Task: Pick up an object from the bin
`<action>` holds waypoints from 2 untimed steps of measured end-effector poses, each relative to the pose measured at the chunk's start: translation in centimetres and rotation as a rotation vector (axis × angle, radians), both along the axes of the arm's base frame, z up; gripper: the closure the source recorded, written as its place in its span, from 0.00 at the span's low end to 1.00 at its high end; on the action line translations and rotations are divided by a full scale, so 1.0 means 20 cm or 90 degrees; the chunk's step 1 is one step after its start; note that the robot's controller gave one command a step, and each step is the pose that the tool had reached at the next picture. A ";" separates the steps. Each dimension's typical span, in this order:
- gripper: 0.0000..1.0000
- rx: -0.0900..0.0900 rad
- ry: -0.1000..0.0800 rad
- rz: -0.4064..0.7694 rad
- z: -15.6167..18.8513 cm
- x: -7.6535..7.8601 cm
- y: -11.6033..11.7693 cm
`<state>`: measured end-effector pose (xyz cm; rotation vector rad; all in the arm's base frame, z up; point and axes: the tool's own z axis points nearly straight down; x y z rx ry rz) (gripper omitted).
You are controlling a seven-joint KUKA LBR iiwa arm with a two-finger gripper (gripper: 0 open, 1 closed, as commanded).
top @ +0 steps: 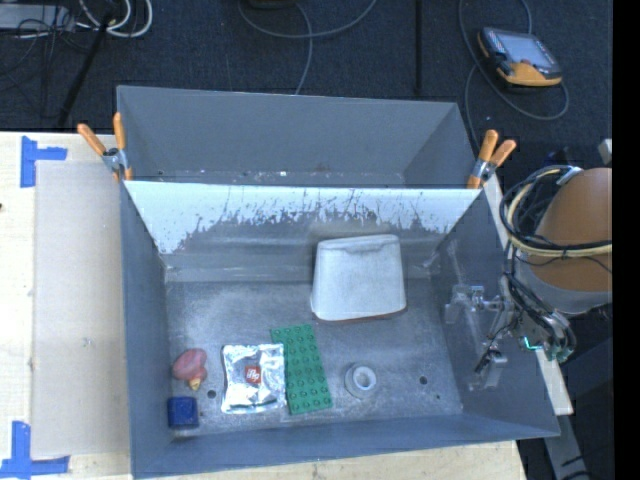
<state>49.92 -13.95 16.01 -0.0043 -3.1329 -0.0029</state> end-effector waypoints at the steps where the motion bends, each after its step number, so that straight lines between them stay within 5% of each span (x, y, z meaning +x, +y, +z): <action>1: 0.00 0.002 -0.001 0.051 -0.47 0.07 0.22; 2: 0.00 0.000 -0.011 0.169 -0.44 -0.08 0.50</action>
Offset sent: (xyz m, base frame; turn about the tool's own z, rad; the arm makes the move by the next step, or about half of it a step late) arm 0.0148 0.0419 -0.0894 -0.0750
